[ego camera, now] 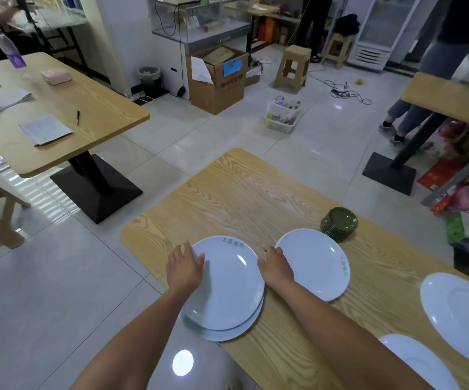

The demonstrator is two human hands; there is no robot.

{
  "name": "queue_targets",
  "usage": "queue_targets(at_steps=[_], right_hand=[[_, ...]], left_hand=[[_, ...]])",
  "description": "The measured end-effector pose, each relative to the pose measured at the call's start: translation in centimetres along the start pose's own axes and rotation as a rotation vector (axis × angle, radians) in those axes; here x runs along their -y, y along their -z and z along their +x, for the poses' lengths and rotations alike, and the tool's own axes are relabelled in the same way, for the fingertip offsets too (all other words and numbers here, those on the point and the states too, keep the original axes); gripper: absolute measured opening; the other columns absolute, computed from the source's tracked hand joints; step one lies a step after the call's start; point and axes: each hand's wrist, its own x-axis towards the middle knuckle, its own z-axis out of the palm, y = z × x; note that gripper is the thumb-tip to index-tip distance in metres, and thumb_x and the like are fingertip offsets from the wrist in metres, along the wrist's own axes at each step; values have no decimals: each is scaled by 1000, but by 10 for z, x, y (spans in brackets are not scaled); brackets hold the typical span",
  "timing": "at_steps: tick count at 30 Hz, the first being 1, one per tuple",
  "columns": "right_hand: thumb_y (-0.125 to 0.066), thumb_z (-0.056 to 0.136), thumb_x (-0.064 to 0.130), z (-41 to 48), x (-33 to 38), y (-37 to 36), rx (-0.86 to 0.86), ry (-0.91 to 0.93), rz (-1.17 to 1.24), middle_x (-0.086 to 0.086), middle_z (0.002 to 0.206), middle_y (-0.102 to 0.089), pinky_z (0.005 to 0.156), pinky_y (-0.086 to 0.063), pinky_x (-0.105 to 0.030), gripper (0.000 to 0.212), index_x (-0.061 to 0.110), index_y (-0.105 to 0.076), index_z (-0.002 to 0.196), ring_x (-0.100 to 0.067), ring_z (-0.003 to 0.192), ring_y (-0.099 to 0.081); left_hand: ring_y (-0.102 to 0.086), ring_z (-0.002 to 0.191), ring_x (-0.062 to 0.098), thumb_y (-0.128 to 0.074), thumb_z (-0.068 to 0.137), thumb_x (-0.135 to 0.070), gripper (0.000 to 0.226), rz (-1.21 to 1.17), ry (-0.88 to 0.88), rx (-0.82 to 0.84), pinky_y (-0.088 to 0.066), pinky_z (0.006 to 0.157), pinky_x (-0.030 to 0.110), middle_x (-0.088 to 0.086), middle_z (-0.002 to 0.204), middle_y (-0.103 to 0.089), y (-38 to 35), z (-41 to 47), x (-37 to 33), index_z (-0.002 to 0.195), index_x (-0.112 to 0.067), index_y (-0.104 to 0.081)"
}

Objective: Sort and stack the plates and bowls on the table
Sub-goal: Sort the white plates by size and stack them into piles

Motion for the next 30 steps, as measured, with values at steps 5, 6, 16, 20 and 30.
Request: queue_targets(at_steps=[5, 6, 16, 20, 30], right_hand=[[-38, 98, 26, -10, -20, 17, -148, 171, -104, -3, 137, -43, 90, -46, -36, 40, 17, -41, 137, -20, 123, -46], [-38, 99, 26, -12, -28, 23, -179, 188, -133, -3, 137, -43, 89, -46, -35, 40, 17, -40, 137, -20, 123, -45], [-38, 98, 28, -65, -176, 96, -322, 79, -379, -3, 135, -43, 99, -38, -35, 40, 16, -40, 136, -22, 123, -44], [-38, 96, 27, -96, -251, 123, -352, -80, -437, -3, 138, -42, 103, -35, -35, 45, 16, -36, 140, -23, 124, -44], [-30, 100, 45, -178, -422, 151, -332, -513, -306, -2, 159, -14, 118, -13, -44, 60, 20, -13, 152, -19, 147, -15]], left_hand=[[2, 150, 28, -24, 100, -50, 67, 74, -180, -64, -4, 122, 42, 10, 162, 0, -8, -2, -21, 155, -17, -4], [4, 150, 27, -21, 99, -52, 68, 97, -230, -75, -2, 122, 42, 9, 162, 2, -9, -3, -32, 155, -18, -3], [13, 149, 24, -14, 100, -52, 65, 422, -816, -17, 5, 121, 41, 5, 161, 16, -72, -53, -195, 152, -23, 11], [12, 150, 23, -19, 101, -49, 63, 464, -988, -1, 6, 121, 40, 2, 161, 15, -110, -95, -255, 153, -24, 7], [19, 148, 22, -21, 101, -46, 63, 499, -1197, 200, 12, 119, 40, 2, 161, 18, -208, -189, -361, 153, -26, 8]])
